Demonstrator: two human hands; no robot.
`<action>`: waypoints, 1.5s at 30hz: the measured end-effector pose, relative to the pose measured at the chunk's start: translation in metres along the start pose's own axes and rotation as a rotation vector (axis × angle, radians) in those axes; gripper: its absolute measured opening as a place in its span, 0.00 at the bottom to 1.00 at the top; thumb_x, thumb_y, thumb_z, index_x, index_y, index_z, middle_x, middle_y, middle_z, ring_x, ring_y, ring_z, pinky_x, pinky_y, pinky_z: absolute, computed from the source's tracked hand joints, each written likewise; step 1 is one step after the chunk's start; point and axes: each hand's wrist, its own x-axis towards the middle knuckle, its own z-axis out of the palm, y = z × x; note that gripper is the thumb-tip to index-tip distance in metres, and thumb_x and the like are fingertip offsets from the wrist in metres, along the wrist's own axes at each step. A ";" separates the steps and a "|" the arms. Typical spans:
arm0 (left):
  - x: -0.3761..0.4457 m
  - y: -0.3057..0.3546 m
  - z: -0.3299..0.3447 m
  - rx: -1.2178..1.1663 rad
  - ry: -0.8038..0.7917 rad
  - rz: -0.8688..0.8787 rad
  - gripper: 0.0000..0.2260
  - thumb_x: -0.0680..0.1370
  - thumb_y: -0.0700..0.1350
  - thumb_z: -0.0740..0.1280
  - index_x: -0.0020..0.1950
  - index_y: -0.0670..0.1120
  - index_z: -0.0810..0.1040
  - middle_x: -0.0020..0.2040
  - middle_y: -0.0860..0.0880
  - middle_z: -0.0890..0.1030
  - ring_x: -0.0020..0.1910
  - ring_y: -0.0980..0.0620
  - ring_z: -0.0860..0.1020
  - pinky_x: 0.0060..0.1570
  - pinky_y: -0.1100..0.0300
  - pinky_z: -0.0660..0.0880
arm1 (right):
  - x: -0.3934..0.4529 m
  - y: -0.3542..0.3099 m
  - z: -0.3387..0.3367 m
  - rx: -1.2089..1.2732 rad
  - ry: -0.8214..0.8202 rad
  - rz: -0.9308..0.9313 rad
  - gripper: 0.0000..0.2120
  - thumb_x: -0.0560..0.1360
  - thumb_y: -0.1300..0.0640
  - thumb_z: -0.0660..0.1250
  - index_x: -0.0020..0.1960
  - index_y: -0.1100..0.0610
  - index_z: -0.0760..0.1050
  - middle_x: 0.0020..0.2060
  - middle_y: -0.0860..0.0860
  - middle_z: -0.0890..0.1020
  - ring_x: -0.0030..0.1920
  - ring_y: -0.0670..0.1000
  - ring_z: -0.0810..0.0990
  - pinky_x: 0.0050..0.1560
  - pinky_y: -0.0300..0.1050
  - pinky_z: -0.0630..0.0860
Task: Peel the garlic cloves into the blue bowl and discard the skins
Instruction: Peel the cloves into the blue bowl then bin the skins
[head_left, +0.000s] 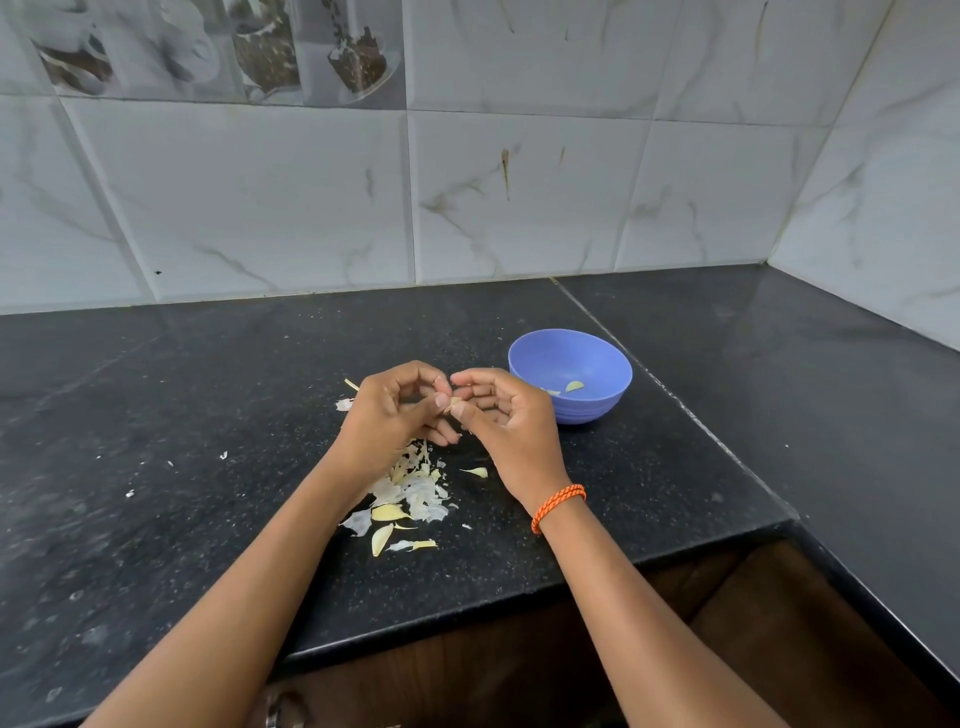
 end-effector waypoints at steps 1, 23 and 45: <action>0.000 -0.001 0.001 0.023 -0.015 0.009 0.04 0.84 0.37 0.69 0.55 0.35 0.80 0.42 0.41 0.84 0.36 0.43 0.84 0.40 0.53 0.85 | 0.000 -0.001 0.000 0.023 0.001 -0.002 0.11 0.76 0.62 0.78 0.58 0.58 0.84 0.49 0.52 0.88 0.49 0.51 0.86 0.52 0.43 0.84; -0.003 0.005 0.003 0.194 0.094 -0.021 0.04 0.82 0.40 0.74 0.53 0.44 0.90 0.45 0.47 0.90 0.42 0.45 0.89 0.46 0.45 0.85 | 0.002 0.003 -0.003 0.044 0.095 -0.017 0.13 0.78 0.69 0.72 0.60 0.58 0.82 0.47 0.52 0.89 0.51 0.52 0.88 0.56 0.46 0.84; -0.003 0.004 0.005 0.230 0.159 0.033 0.01 0.79 0.39 0.78 0.49 0.43 0.89 0.42 0.47 0.89 0.40 0.45 0.88 0.48 0.41 0.86 | 0.004 0.010 0.000 -0.045 0.040 0.062 0.03 0.81 0.65 0.72 0.52 0.63 0.85 0.42 0.53 0.89 0.39 0.54 0.88 0.41 0.47 0.86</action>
